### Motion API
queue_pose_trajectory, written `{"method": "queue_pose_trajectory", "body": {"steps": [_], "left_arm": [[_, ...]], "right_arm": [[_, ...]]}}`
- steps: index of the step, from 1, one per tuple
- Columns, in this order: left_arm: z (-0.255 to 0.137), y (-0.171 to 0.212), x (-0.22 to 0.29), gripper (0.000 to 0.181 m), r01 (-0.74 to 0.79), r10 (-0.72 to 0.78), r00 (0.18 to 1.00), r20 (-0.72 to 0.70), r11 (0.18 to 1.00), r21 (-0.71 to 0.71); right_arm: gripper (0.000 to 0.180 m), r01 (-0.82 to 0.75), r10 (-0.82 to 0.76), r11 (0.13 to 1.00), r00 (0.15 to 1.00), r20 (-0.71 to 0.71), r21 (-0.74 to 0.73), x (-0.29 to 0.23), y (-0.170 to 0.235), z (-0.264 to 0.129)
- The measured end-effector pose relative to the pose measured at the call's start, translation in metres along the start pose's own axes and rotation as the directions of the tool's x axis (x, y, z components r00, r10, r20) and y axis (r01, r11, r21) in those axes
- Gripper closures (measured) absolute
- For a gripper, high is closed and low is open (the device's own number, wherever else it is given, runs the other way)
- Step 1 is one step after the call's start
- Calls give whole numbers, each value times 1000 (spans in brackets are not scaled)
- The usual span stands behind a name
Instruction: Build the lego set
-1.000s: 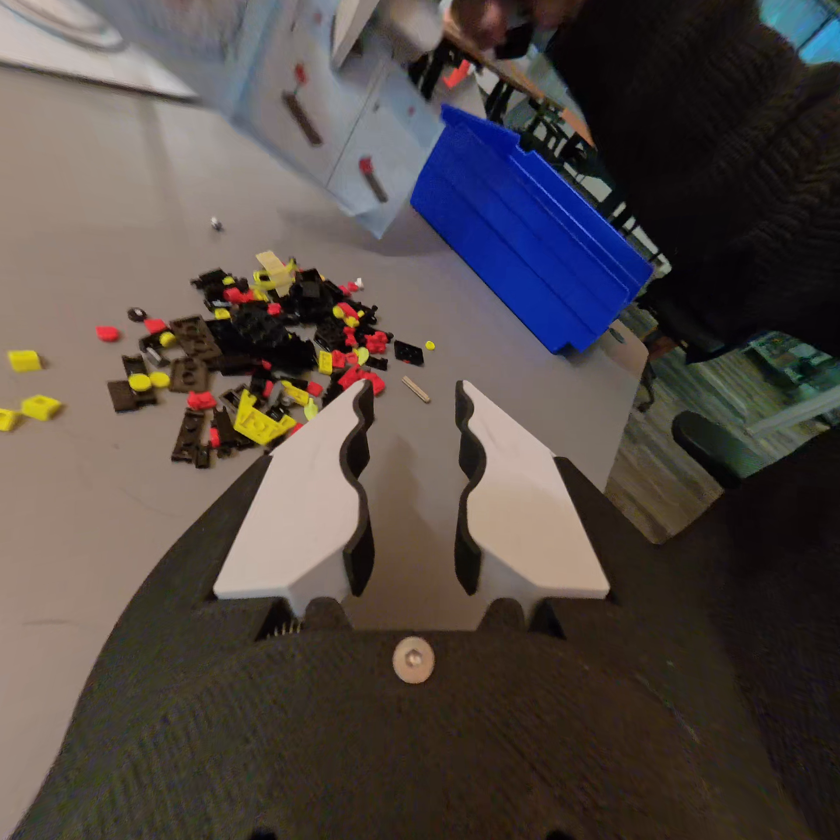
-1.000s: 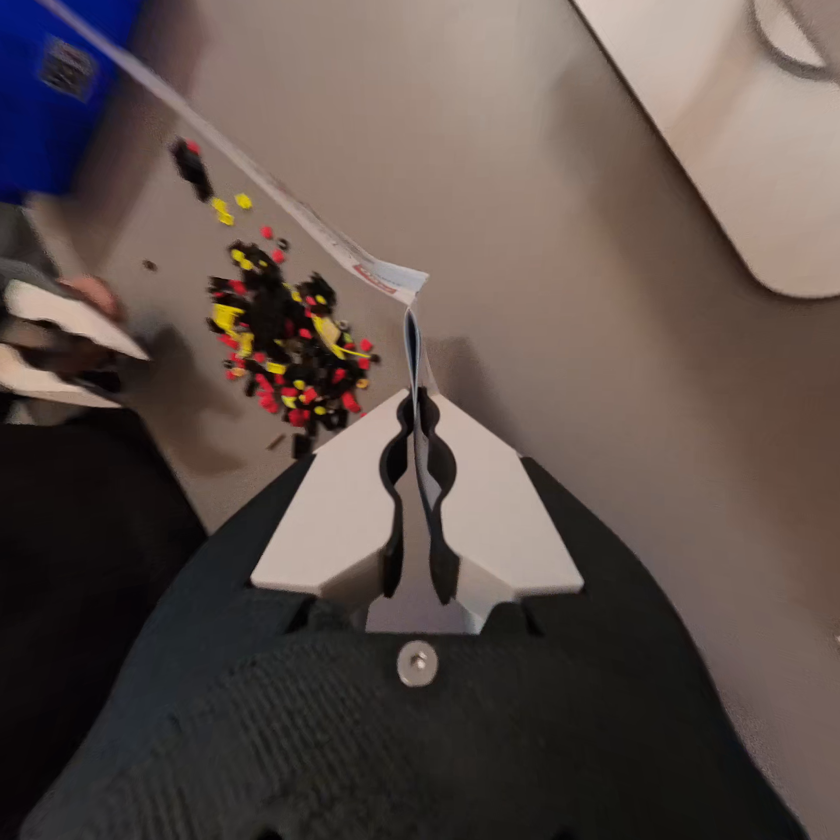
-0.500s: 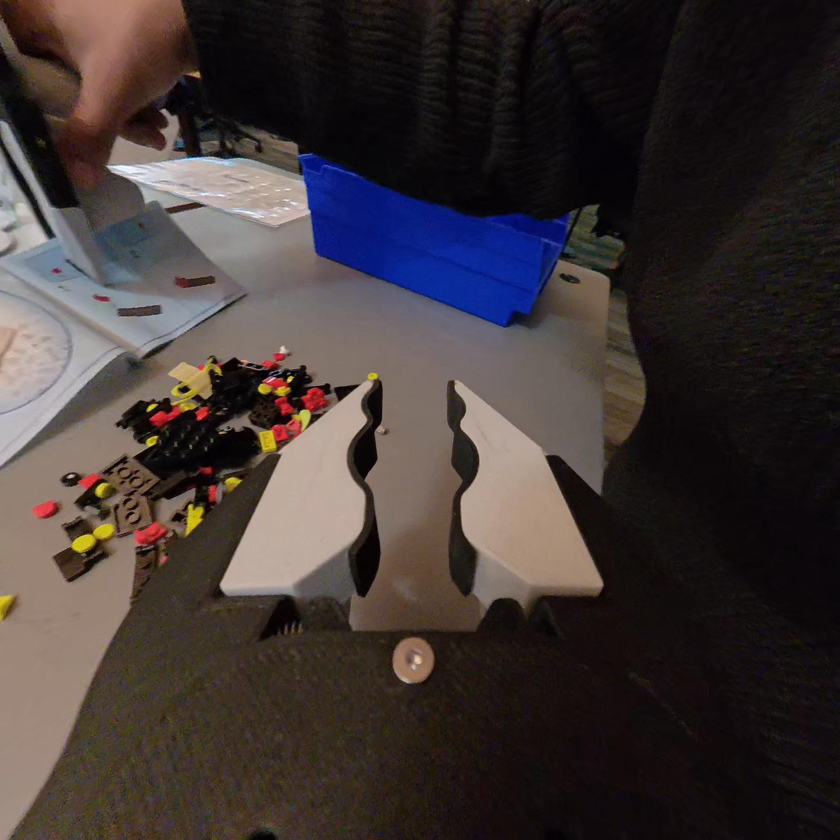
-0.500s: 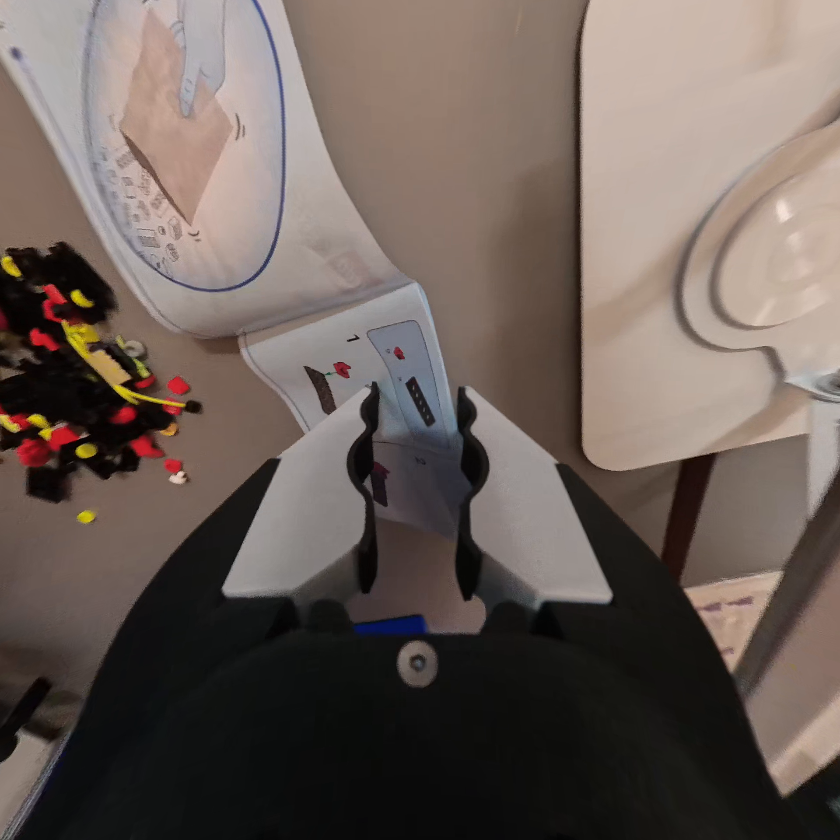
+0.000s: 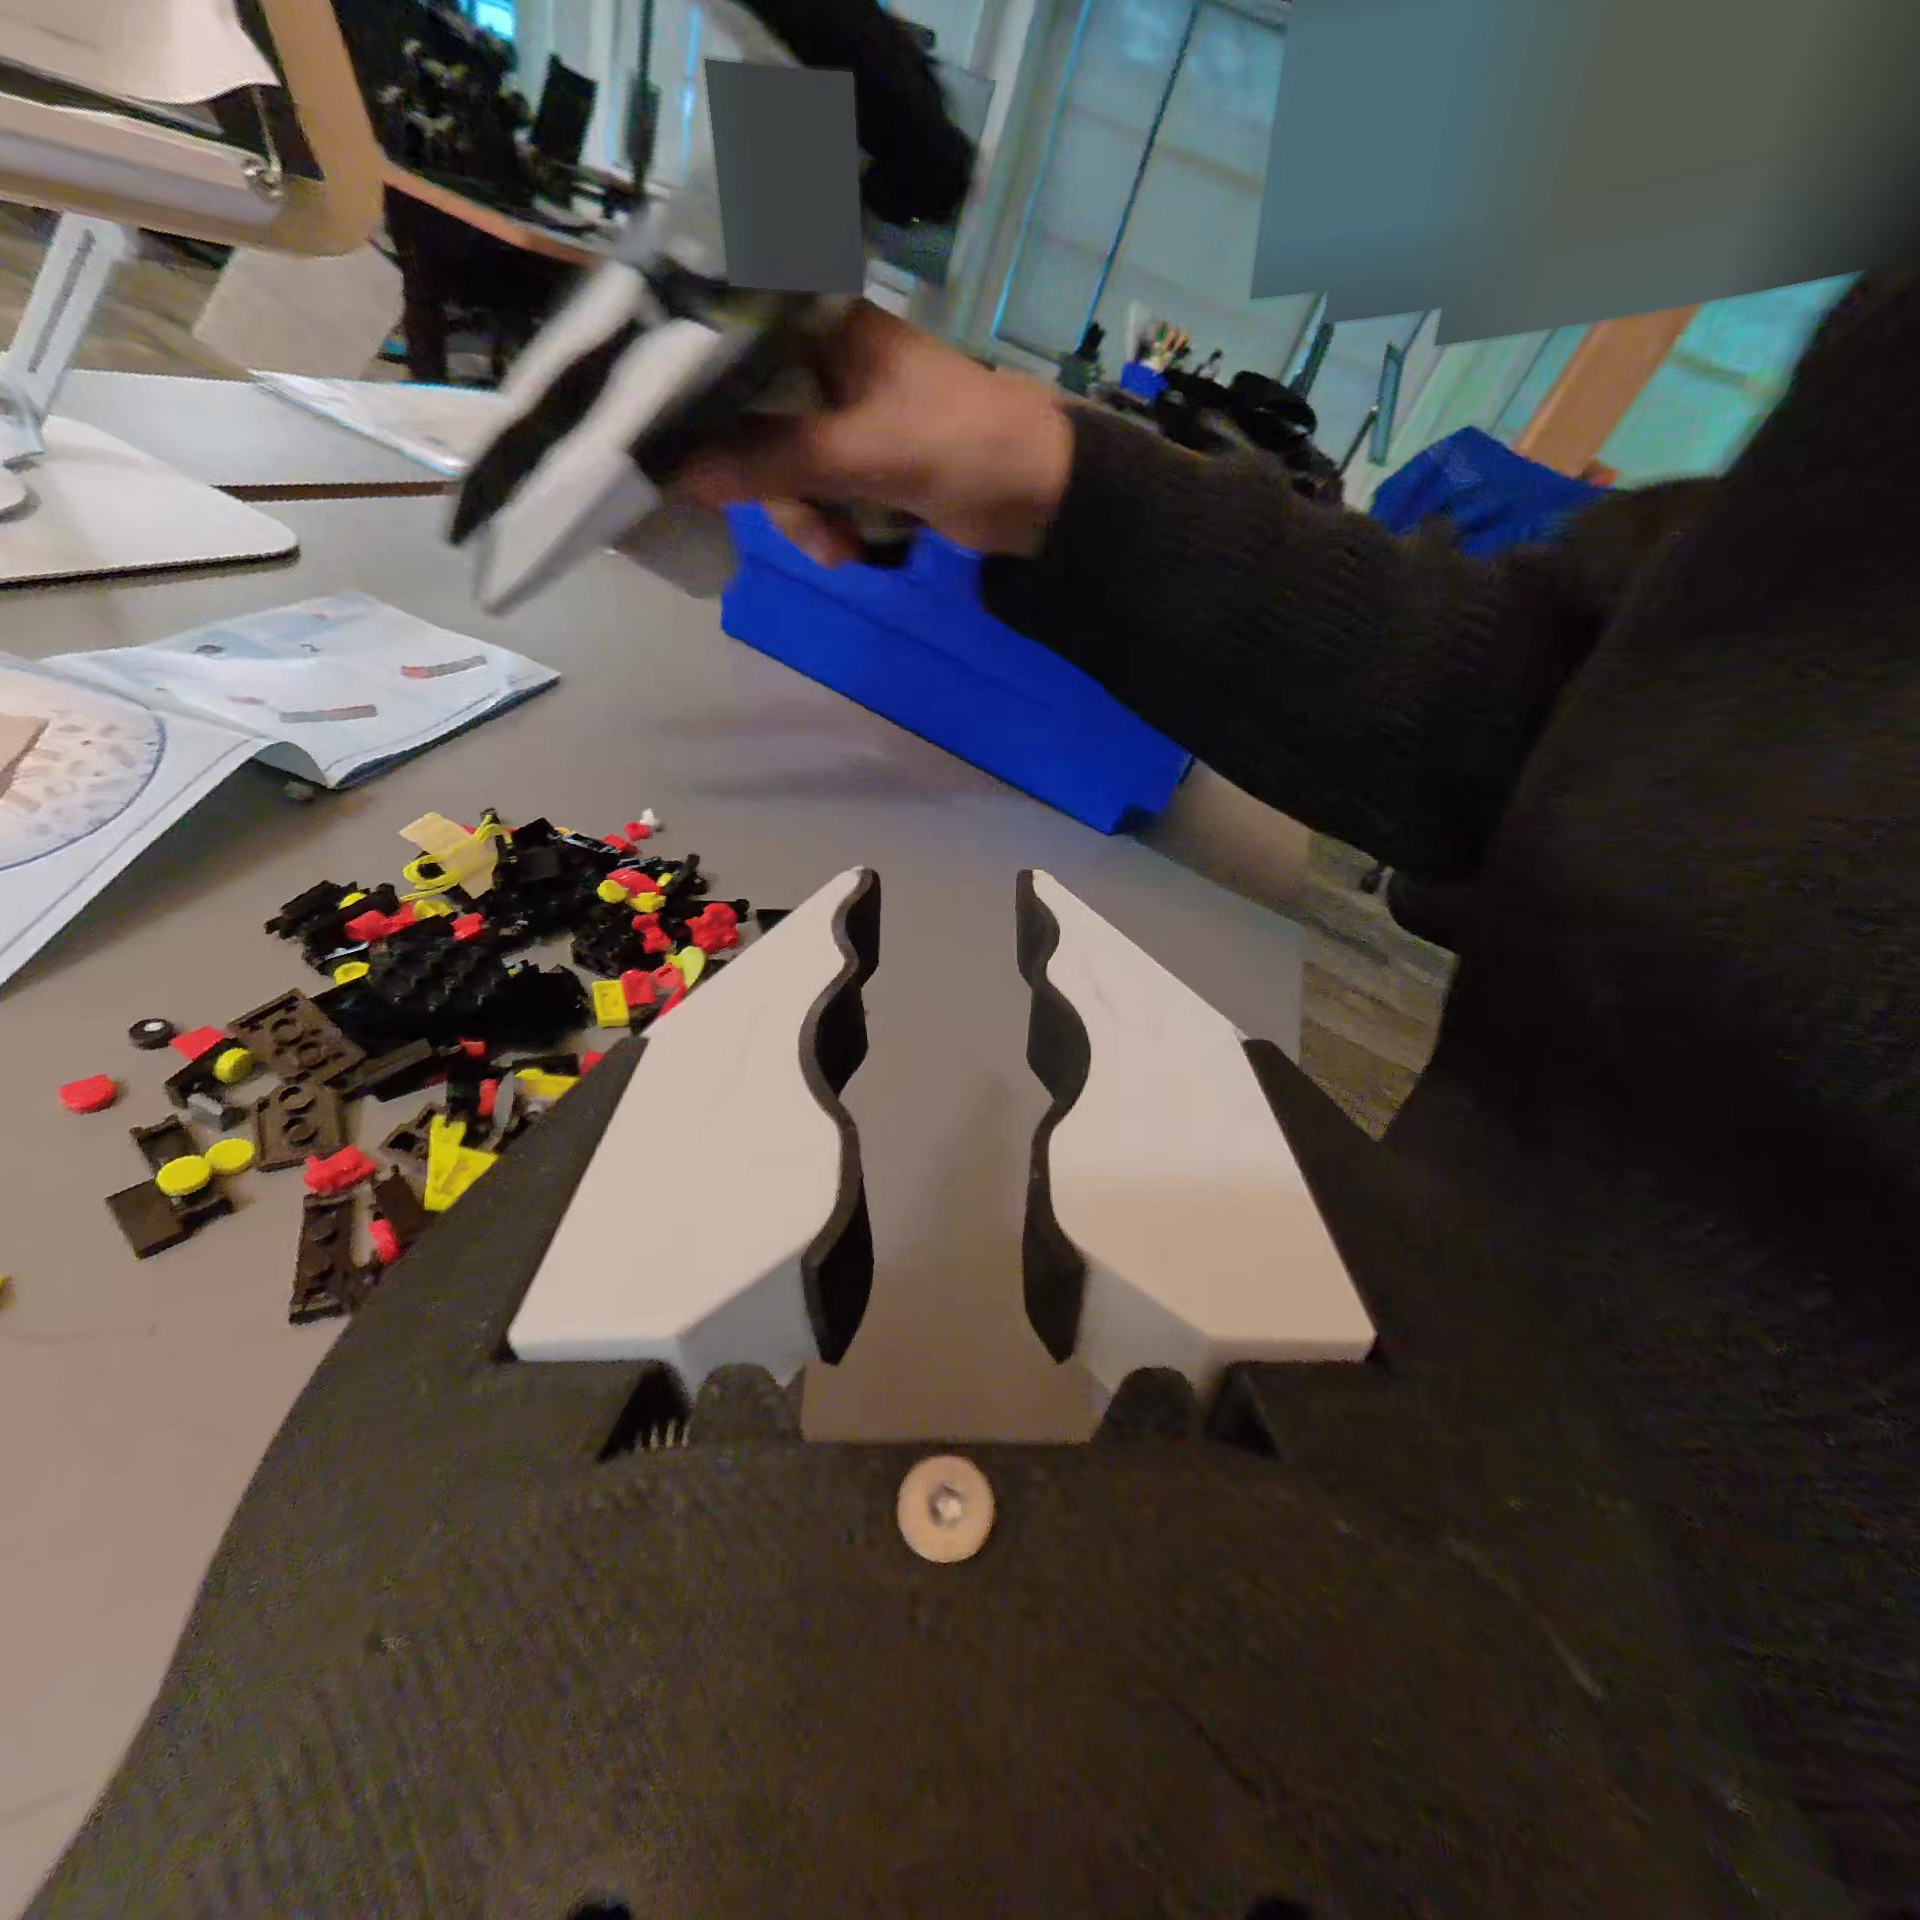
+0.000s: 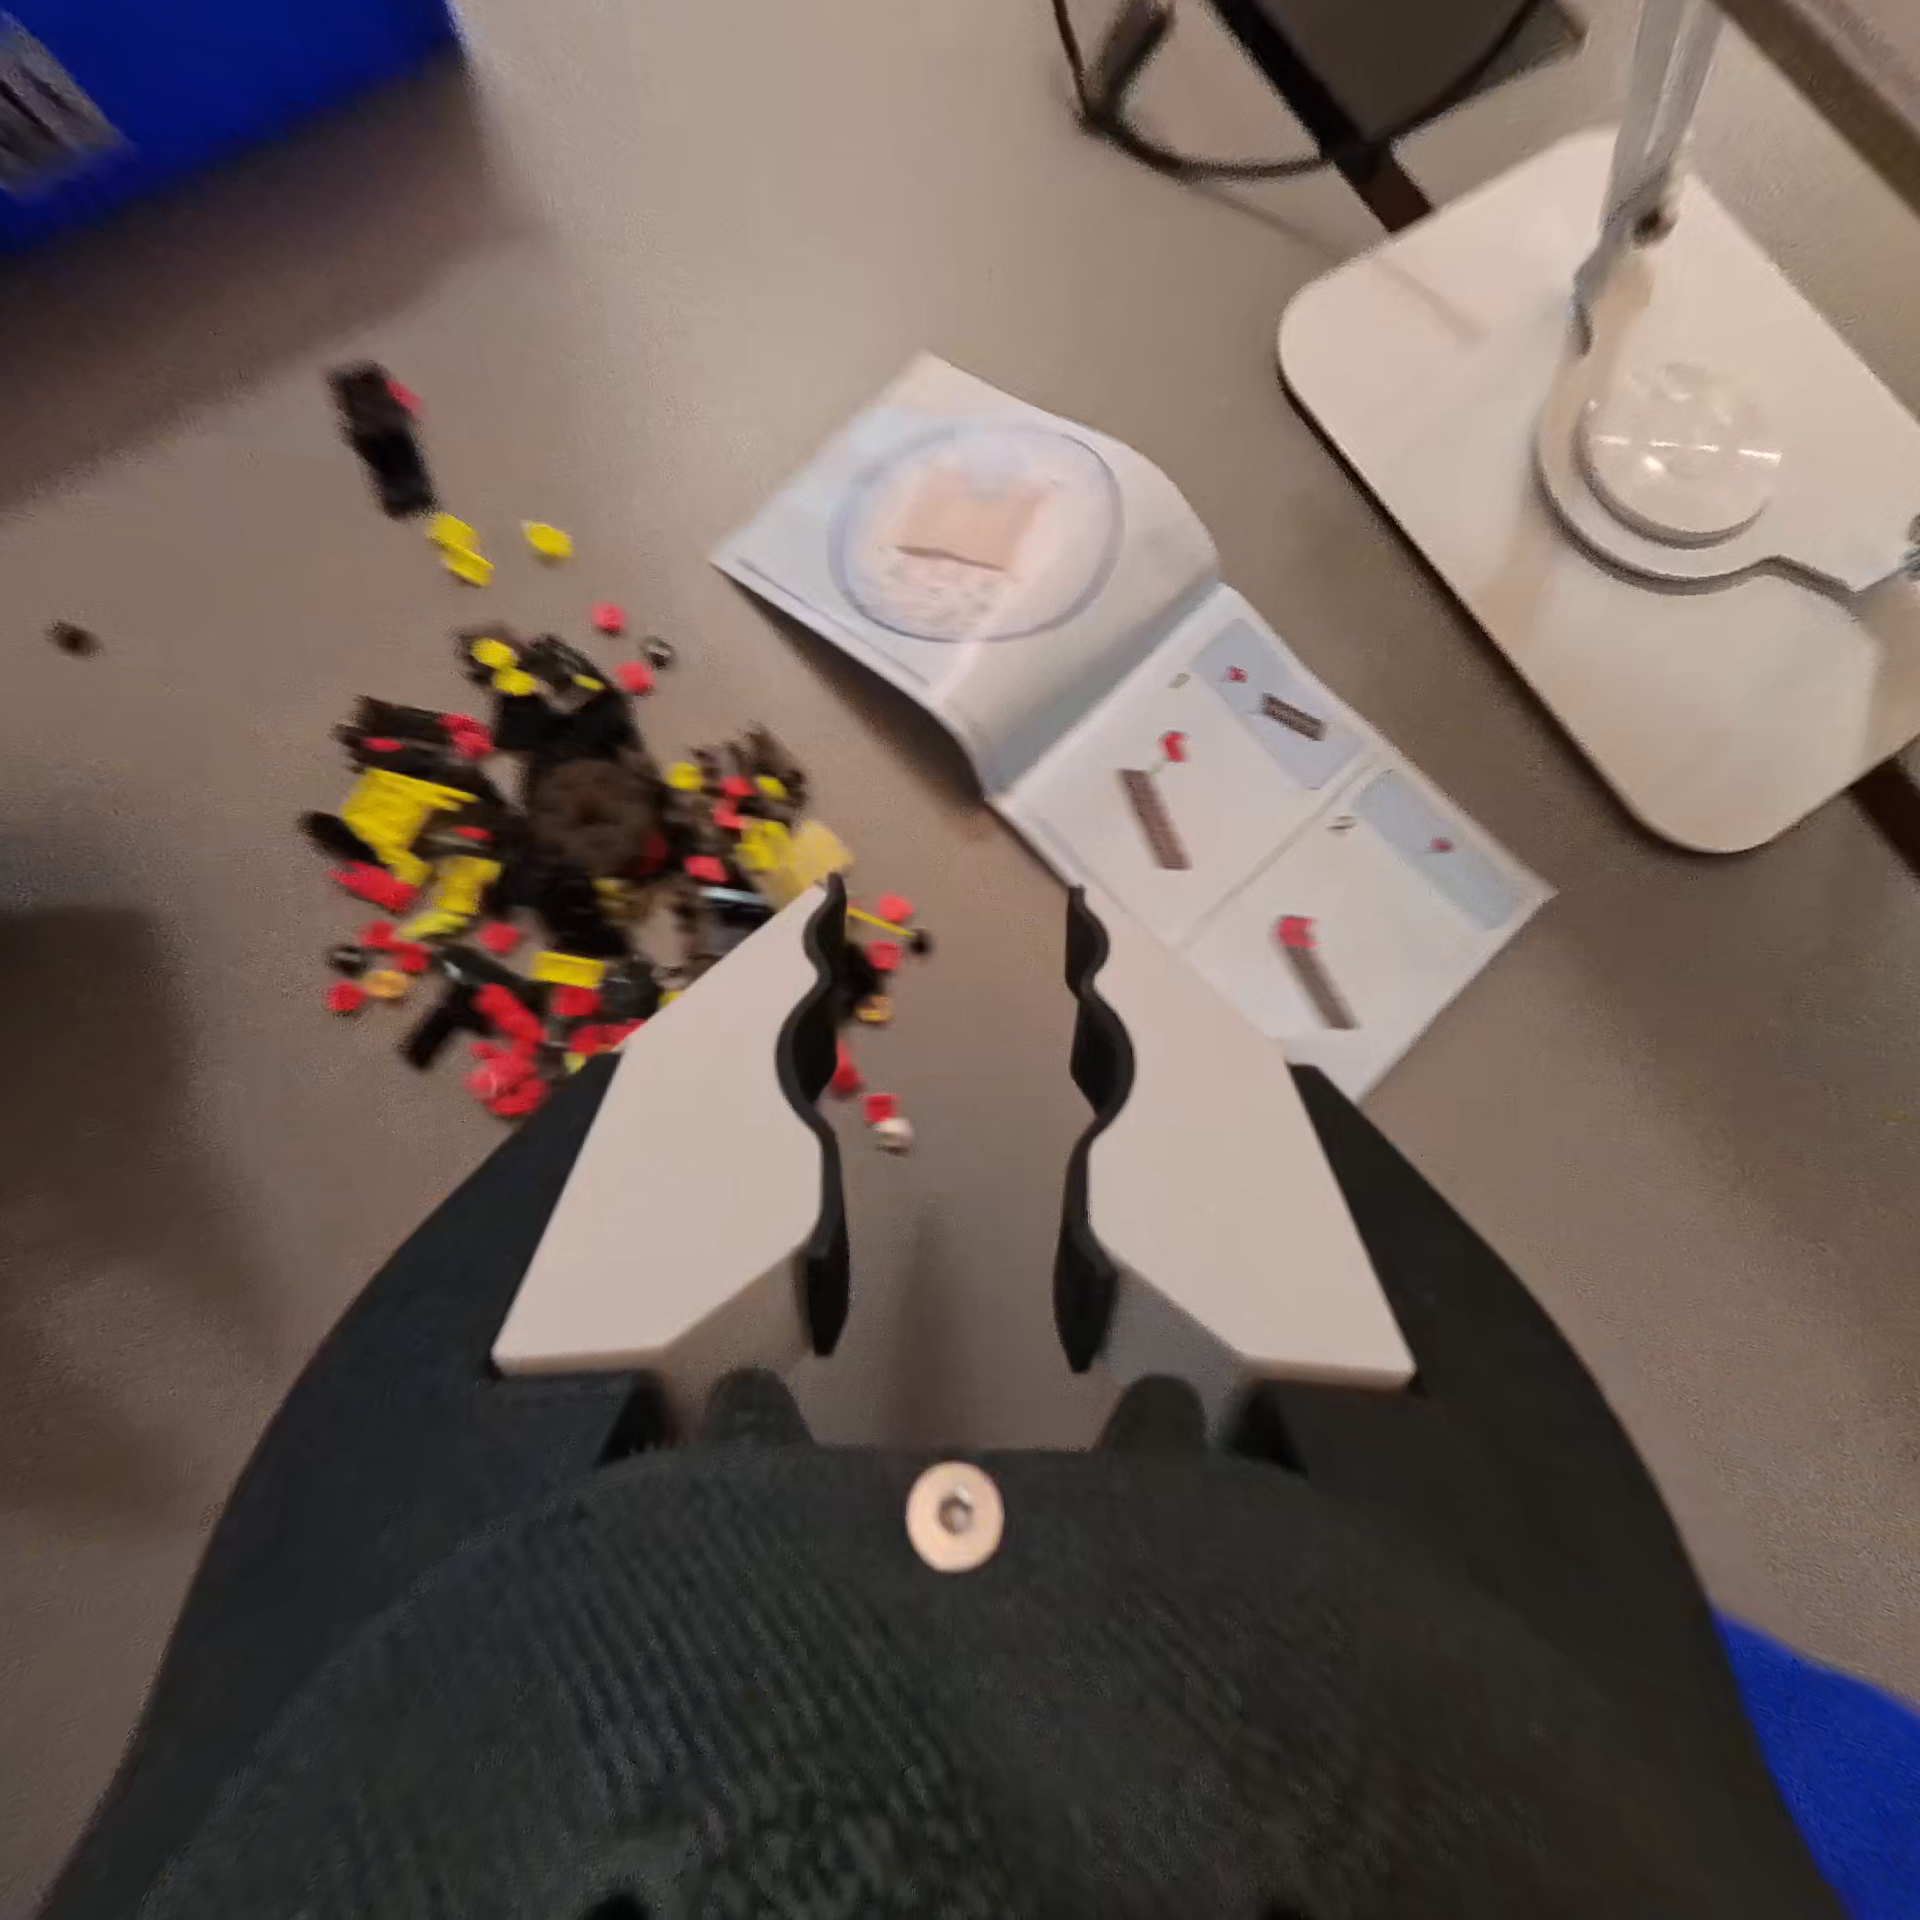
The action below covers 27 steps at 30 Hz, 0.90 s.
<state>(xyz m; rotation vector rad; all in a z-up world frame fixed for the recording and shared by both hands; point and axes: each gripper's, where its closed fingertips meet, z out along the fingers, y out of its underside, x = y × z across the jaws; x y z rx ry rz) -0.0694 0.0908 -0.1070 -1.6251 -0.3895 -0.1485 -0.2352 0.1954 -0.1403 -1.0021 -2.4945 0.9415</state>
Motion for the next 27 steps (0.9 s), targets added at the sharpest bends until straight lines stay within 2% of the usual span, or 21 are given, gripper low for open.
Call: {"method": "queue_pose_trajectory", "body": {"steps": [2, 4, 8, 10, 12, 14, 16, 18, 20, 23, 25, 27], "left_arm": [[1, 4, -9, 152, 2, -1, 999, 53, 1000, -16], [4, 8, -18, 141, 1, 2, 995, 98, 999, -32], [7, 12, -37, 147, -36, 52, 975, 217, 996, -79], [10, -5, -23, 152, 58, -57, 984, 171, 998, -3], [9, -31, -1, 161, 199, -208, 977, 54, 970, 141], [6, -42, 3, 161, 236, -251, 967, 45, 947, 216], [6, -29, -11, 160, 164, -193, 969, 156, 970, 181], [5, -10, -29, 153, 104, -123, 959, 256, 991, 88], [1, 5, -41, 149, 89, -92, 949, 300, 996, 25], [-4, 4, -55, 145, 118, -130, 932, 338, 991, 57], [-6, -1, -72, 142, 137, -158, 914, 374, 987, 81], [-8, -2, -94, 130, 156, -168, 891, 422, 986, 63]], "right_arm": [[137, -82, 79, 989, 997, 25, 120, -27, 10, -9], [135, -158, 153, 980, 987, 48, 118, -44, 27, -11], [135, -257, 248, 941, 966, 67, 222, -65, 39, -22], [134, -268, 259, 928, 963, 69, 260, -79, 47, -28], [135, -244, 244, 928, 969, 36, 280, -92, 59, -33], [137, -190, 198, 938, 980, 3, 290, -104, 69, -37], [138, -128, 146, 950, 989, -40, 284, -109, 72, -37], [140, -106, 124, 948, 991, -43, 300, -114, 71, -37], [140, -114, 131, 933, 991, -26, 341, -118, 68, -37], [139, -92, 116, 904, 993, -33, 418, -116, 56, -38], [139, -53, 85, 906, 995, -59, 420, -111, 53, -32], [138, -19, 49, 924, 996, -70, 381, -106, 55, -22]]}}
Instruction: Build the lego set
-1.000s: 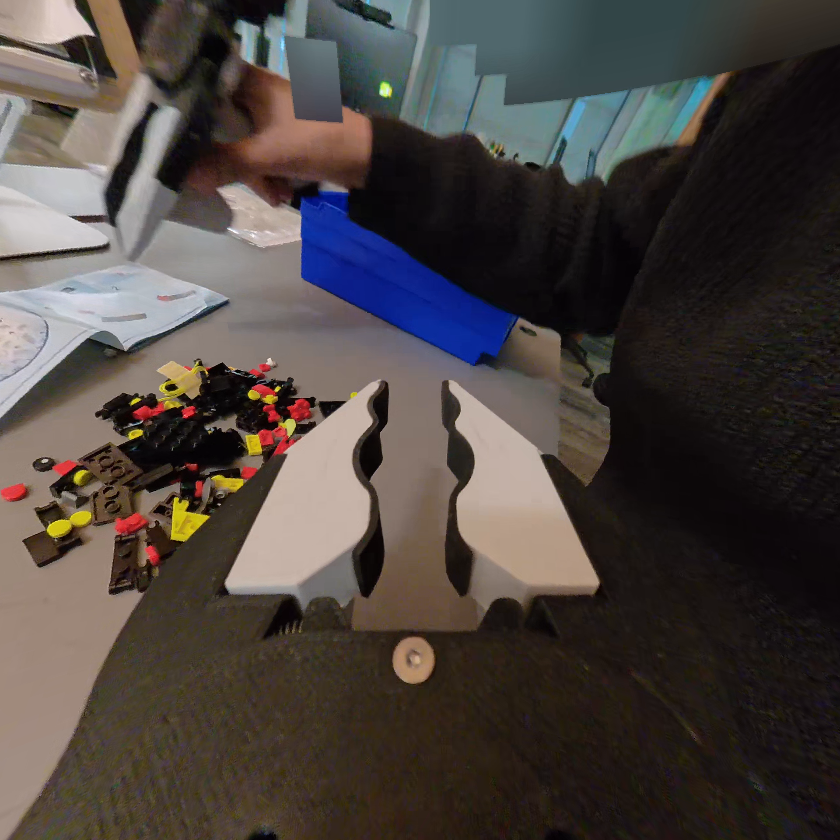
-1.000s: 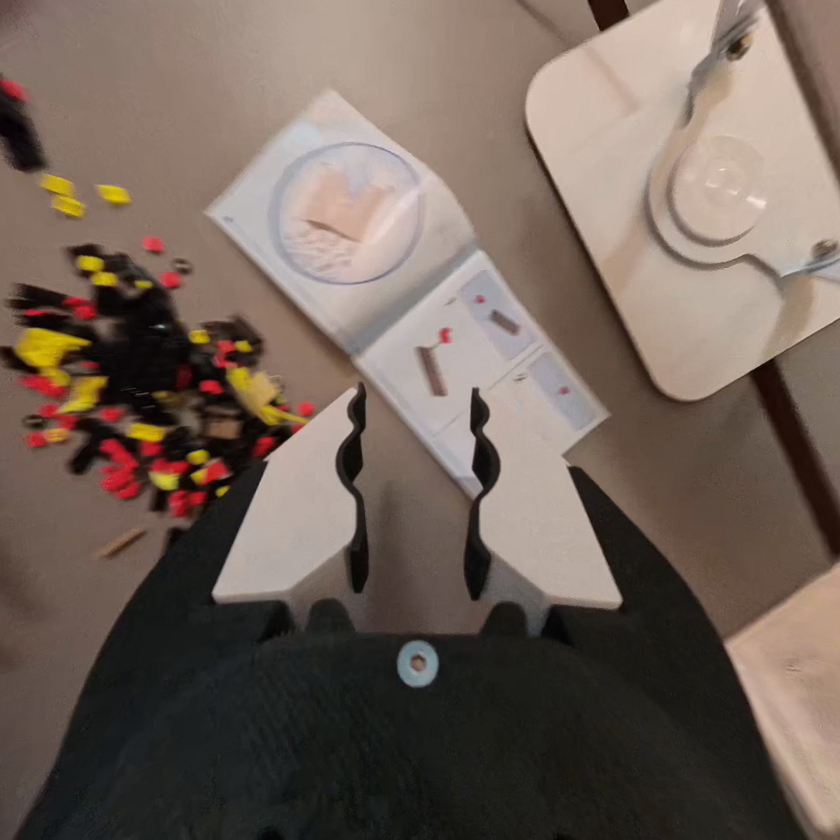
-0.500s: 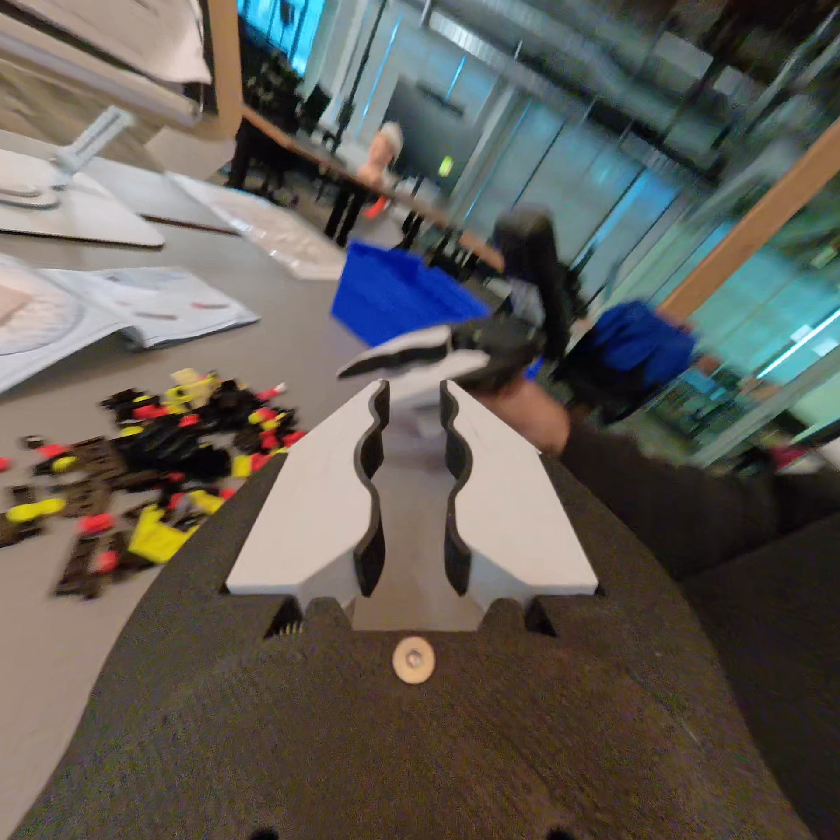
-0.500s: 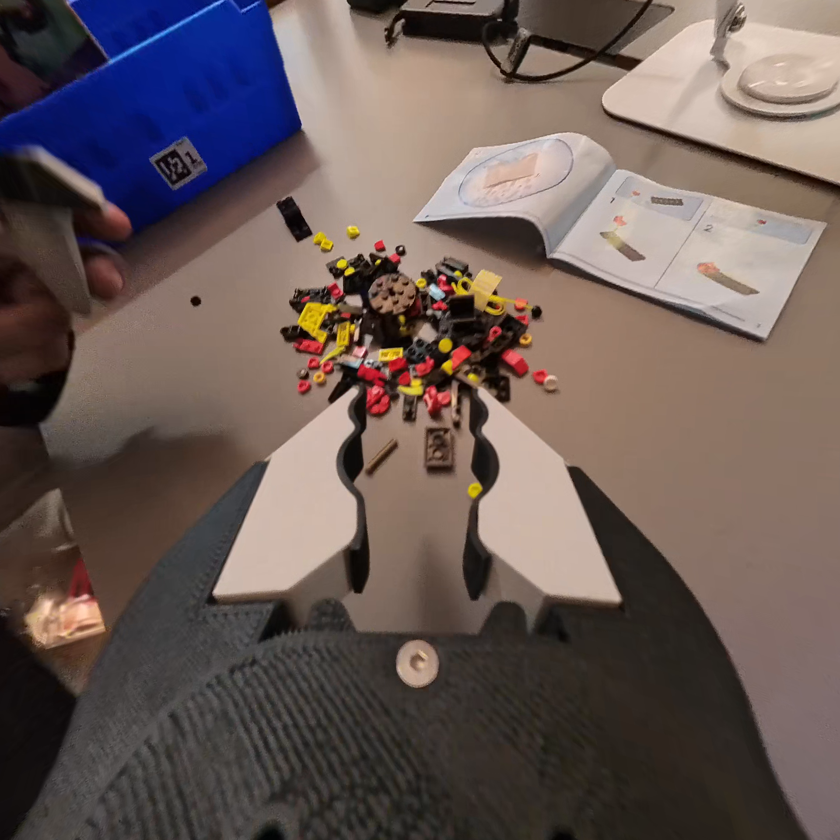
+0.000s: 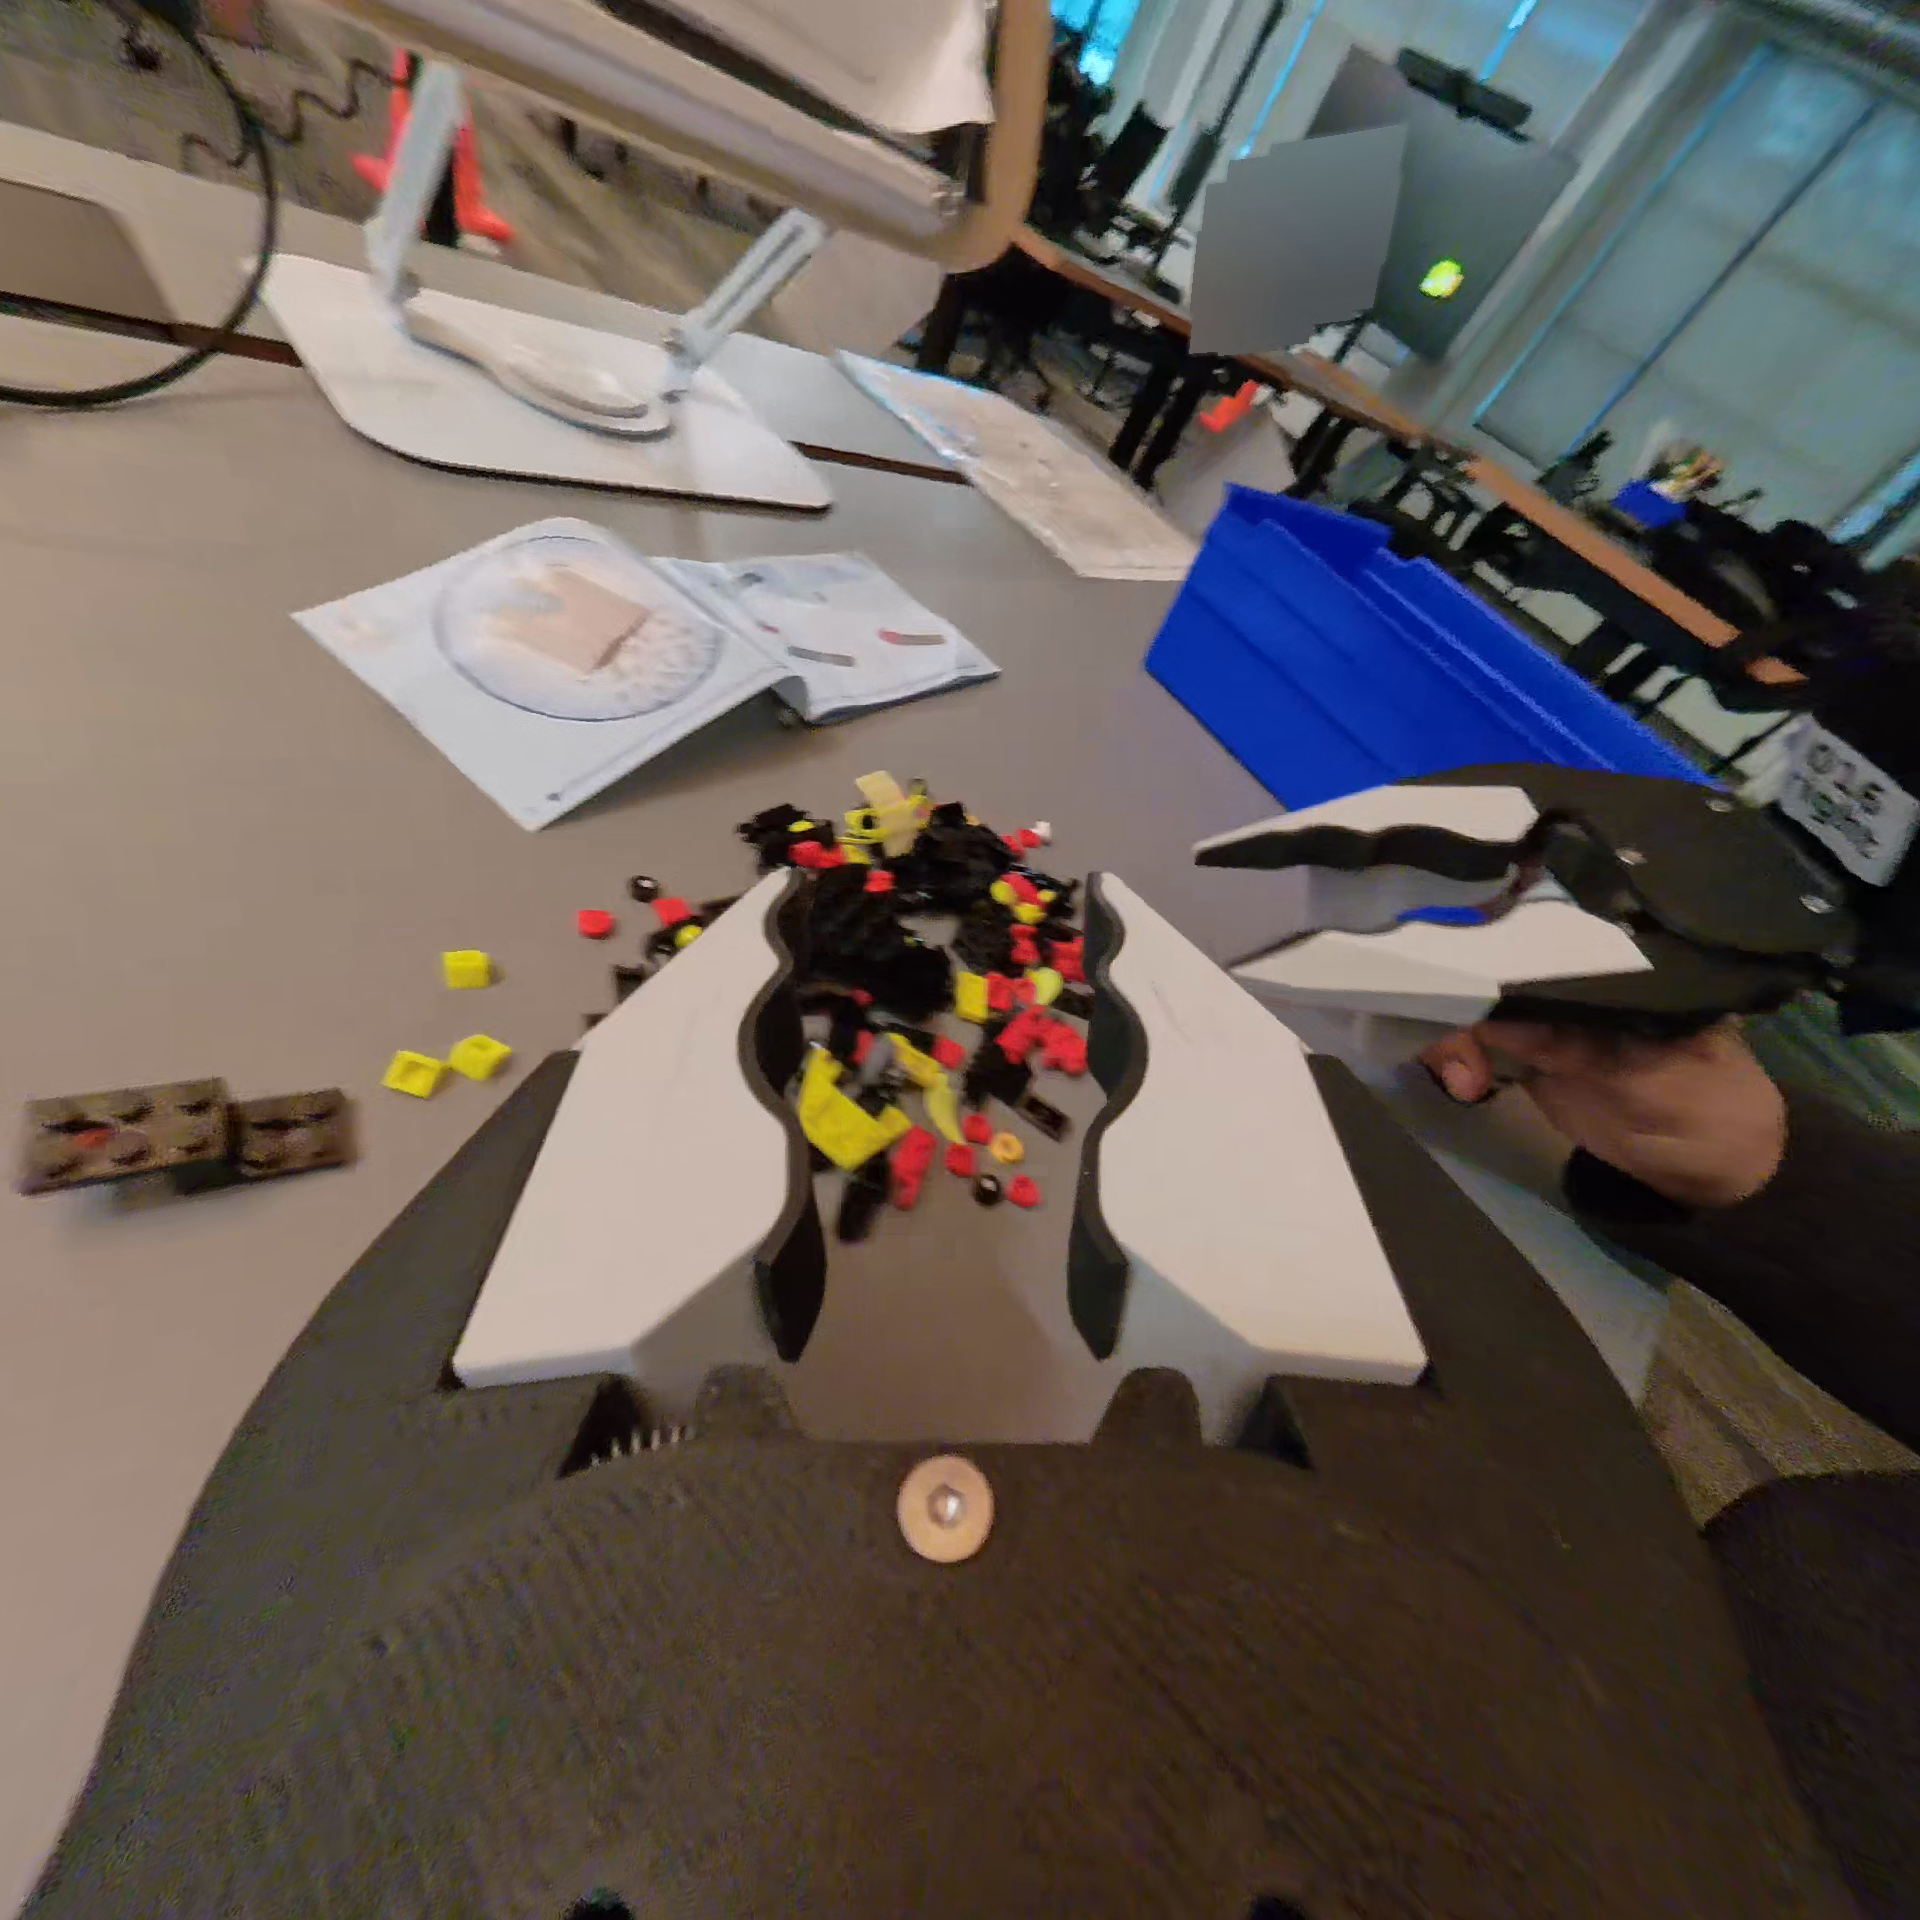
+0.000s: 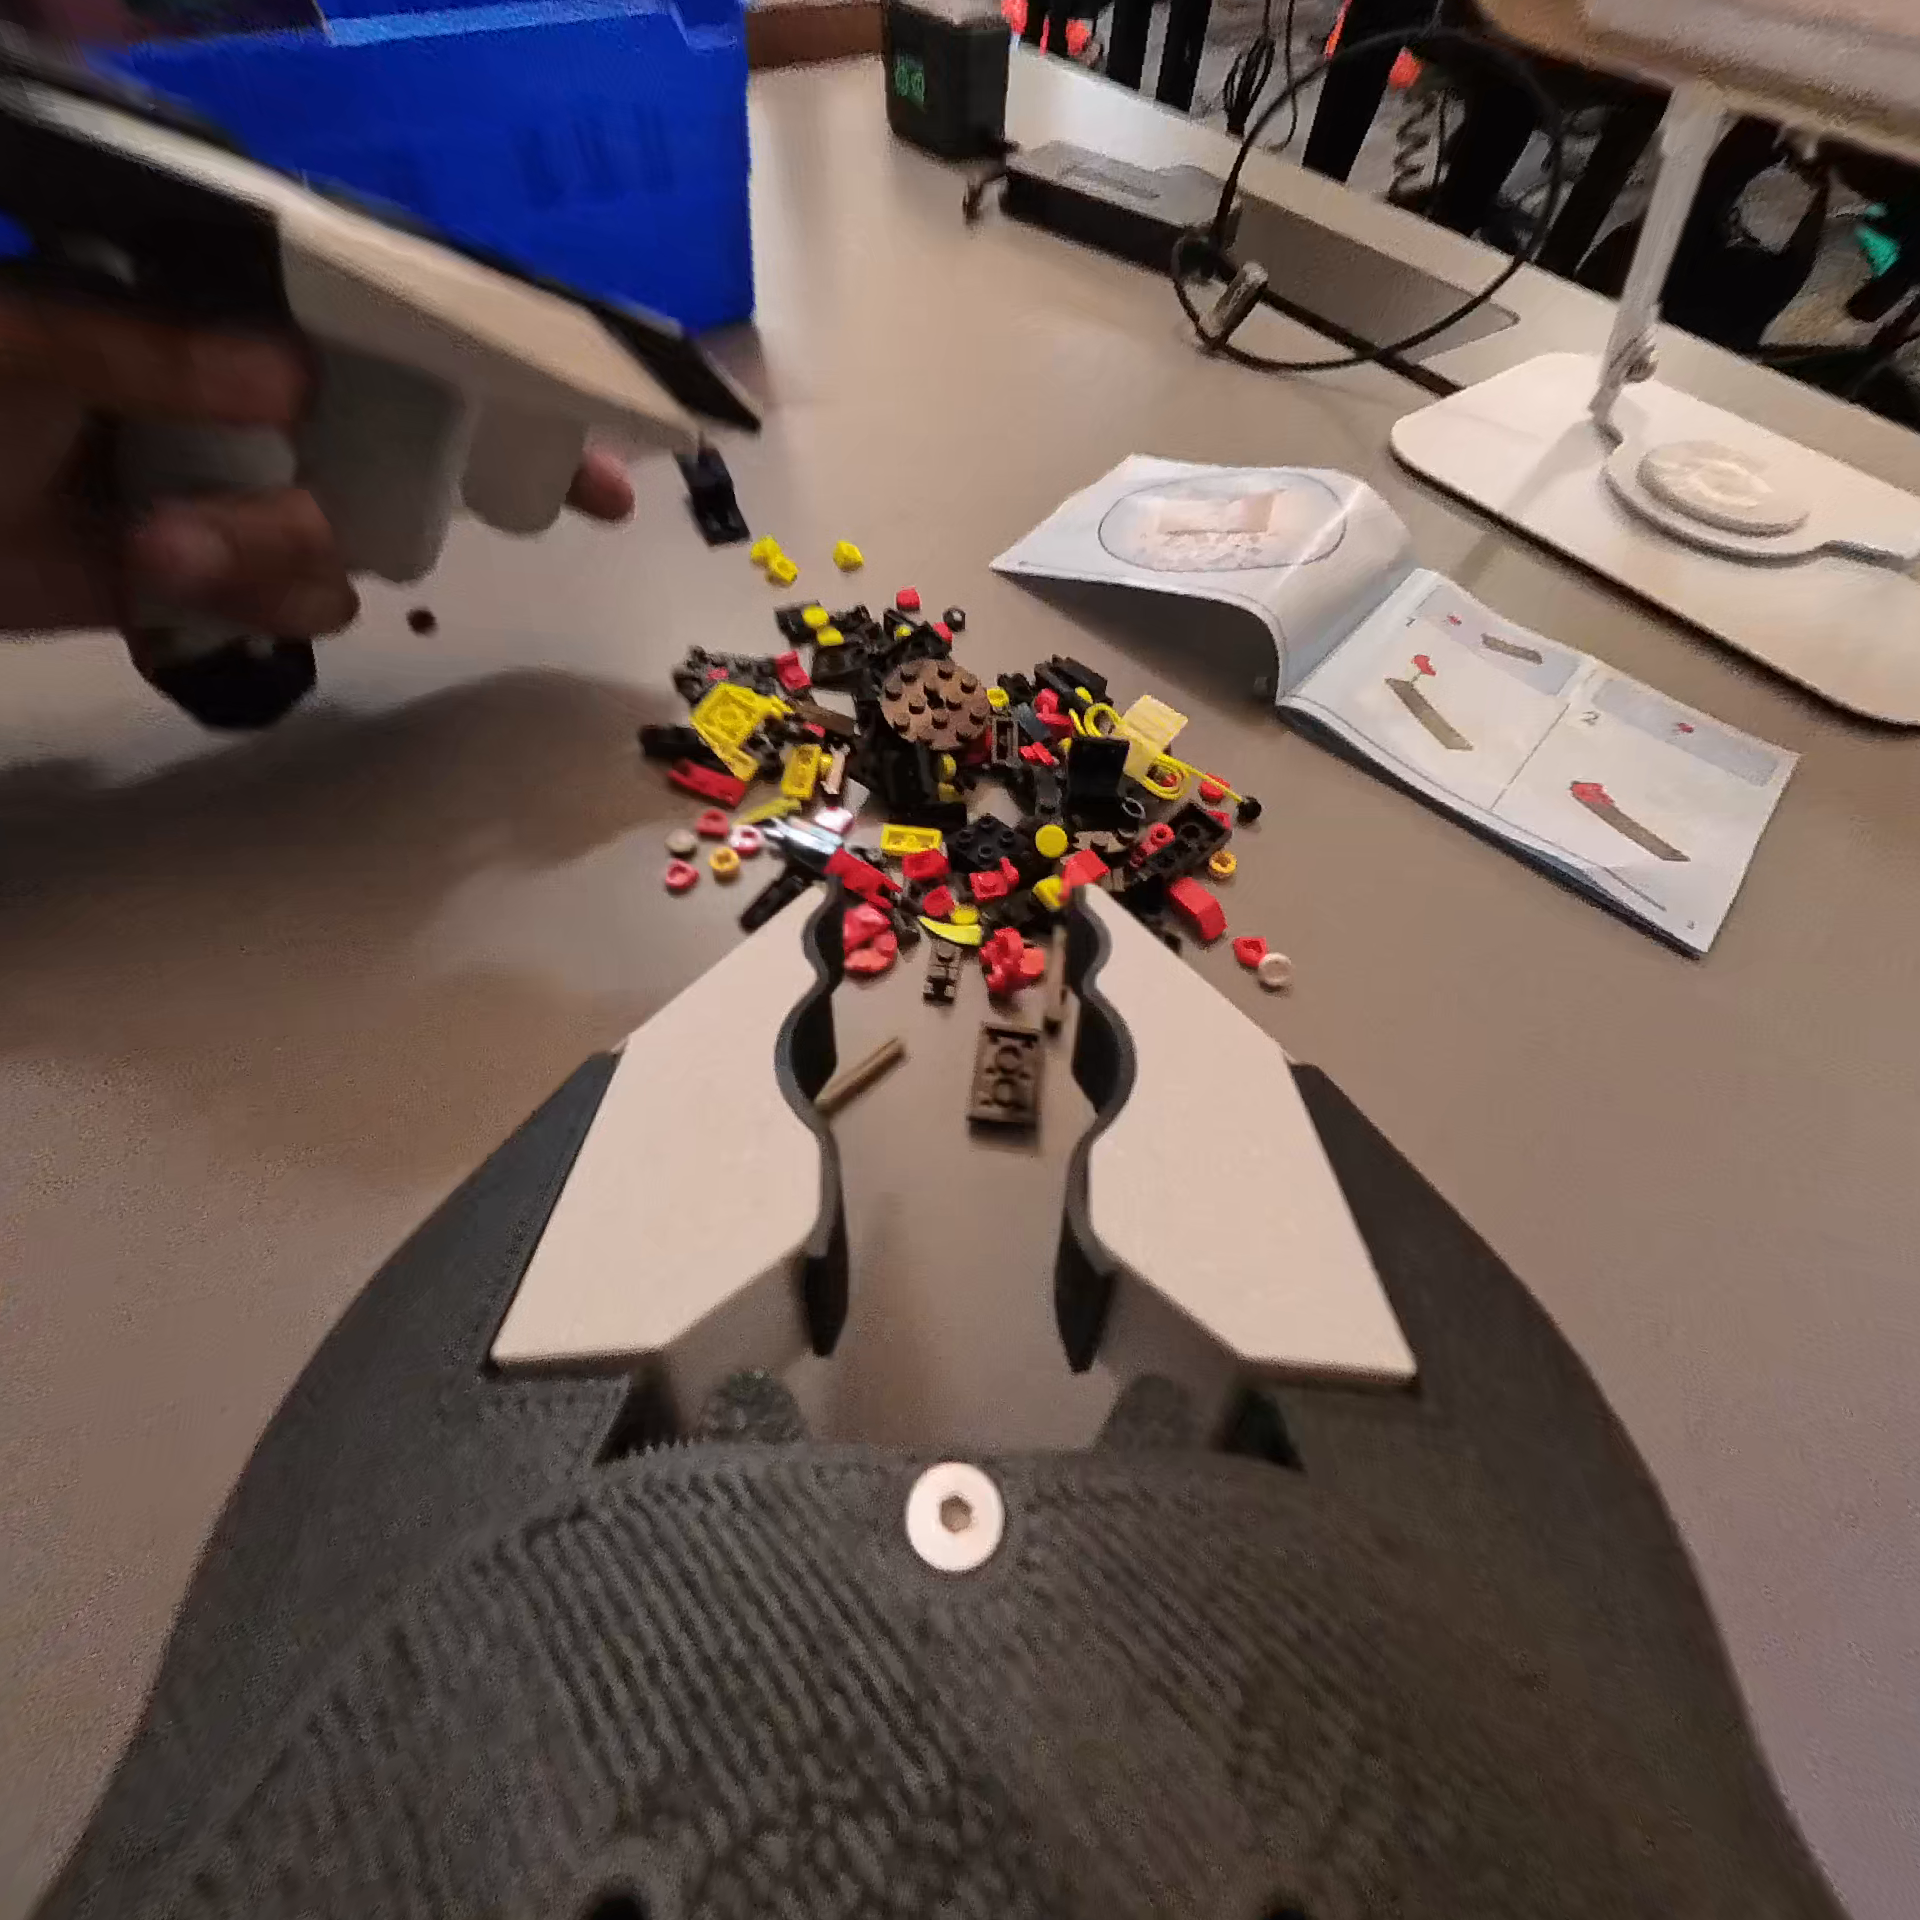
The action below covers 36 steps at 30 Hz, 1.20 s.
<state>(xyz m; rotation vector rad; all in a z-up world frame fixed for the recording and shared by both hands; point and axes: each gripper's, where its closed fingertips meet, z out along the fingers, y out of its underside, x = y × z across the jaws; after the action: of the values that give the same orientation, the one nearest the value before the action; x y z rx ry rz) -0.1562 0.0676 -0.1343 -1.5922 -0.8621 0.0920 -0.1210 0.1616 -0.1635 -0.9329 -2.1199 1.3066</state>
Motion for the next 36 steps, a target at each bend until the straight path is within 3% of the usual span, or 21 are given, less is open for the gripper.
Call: {"method": "queue_pose_trajectory", "body": {"steps": [3, 6, 10, 14, 18, 25, 28, 31, 36], "left_arm": [[12, -17, -21, 124, 27, -28, 999, 40, 1000, 4], [29, -39, -34, 130, 24, -25, 997, 74, 1000, 14], [47, -46, -42, 132, -110, 114, 990, 83, 993, -53], [47, -49, -35, 135, -173, 177, 983, 51, 983, -63], [45, -37, -31, 138, -210, 214, 976, 34, 973, -95], [47, -21, -26, 143, -261, 265, 964, 9, 954, -146], [48, -20, -28, 143, -319, 326, 945, 17, 934, -162], [47, -17, -41, 144, -366, 382, 923, 50, 911, -191], [43, -17, -50, 144, -285, 298, 953, 51, 941, -183]], "right_arm": [[139, 54, -54, 998, 999, -5, -39, 13, 0, 13], [139, 51, -51, 999, 999, 0, -5, 27, -26, 22], [141, -12, 9, 997, 999, 30, 79, 40, -59, 27], [140, -86, 84, 992, 996, 23, 95, 51, -66, 22], [143, -94, 94, 995, 996, -5, 23, 51, -43, 11], [151, 49, -12, 943, 993, 115, -330, 16, 32, 6], [158, 112, -66, 928, 988, 138, -355, 16, 40, 6], [158, 94, -20, 921, 981, 194, -379, 9, 47, 9], [160, 131, -47, 903, 977, 210, -409, 8, 54, 14]]}}
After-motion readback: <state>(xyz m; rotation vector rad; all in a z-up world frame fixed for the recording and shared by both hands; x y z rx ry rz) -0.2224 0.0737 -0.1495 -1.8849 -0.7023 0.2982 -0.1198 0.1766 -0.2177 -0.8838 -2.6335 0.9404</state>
